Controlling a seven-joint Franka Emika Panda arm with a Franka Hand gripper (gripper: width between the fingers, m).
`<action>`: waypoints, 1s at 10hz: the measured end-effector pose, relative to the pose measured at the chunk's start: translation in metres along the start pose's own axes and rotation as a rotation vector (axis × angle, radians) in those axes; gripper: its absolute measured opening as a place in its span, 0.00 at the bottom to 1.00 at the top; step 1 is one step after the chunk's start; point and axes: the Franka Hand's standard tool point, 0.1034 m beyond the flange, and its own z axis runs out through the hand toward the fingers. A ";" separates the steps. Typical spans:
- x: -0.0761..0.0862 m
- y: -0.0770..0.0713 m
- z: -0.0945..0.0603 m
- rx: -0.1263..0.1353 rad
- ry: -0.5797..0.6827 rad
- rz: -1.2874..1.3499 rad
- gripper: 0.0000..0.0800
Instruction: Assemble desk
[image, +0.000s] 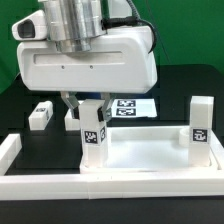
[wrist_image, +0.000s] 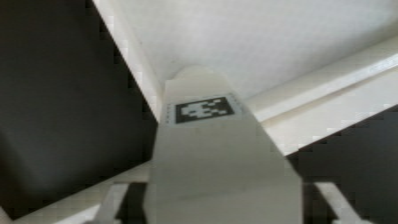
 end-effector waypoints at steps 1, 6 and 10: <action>0.000 0.000 0.000 0.001 0.000 0.000 0.41; 0.000 -0.018 -0.038 0.036 0.026 -0.001 0.80; -0.001 -0.017 -0.035 0.034 0.024 -0.003 0.81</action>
Offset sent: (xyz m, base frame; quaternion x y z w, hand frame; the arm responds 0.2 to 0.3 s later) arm -0.0094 0.0136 0.0252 0.0246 -0.0141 0.0225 0.9993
